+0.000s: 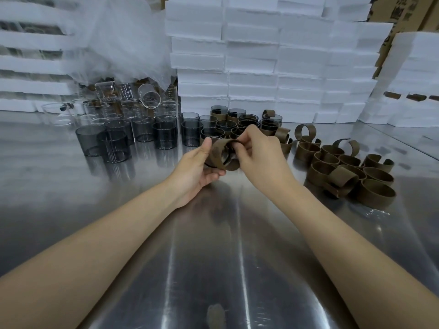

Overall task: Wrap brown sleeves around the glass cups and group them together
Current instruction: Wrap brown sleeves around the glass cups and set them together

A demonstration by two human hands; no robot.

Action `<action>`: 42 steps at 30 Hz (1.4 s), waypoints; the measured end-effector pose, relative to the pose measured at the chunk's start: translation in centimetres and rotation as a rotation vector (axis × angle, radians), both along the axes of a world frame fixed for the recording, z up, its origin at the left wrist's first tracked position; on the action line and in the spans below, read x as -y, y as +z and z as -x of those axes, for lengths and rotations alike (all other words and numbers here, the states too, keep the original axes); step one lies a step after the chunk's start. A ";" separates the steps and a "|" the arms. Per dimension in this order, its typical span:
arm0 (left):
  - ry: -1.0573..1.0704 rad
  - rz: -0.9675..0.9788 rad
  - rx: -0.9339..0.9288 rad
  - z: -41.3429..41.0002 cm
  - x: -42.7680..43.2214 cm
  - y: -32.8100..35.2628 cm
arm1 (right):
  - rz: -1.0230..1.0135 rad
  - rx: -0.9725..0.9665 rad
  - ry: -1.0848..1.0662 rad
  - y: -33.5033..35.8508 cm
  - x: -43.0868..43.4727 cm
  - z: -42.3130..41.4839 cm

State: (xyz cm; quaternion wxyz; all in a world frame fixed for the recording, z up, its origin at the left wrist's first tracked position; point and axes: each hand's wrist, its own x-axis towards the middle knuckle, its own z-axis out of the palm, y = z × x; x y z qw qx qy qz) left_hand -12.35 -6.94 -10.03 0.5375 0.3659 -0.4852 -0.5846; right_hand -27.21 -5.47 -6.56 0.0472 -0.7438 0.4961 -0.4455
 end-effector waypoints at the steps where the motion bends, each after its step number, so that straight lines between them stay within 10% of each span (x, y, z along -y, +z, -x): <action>1: -0.022 -0.001 0.004 0.0 -0.1 0.0 | 0.002 0.005 -0.002 -0.1 0.0 0.0; 25: -0.135 0.123 0.058 0.4 -0.8 0.0 | 0.038 -0.034 -0.059 -0.1 0.5 1.0; 42: -0.051 0.099 0.105 0.5 -0.7 -0.1 | -0.397 0.246 0.057 1.2 0.5 1.6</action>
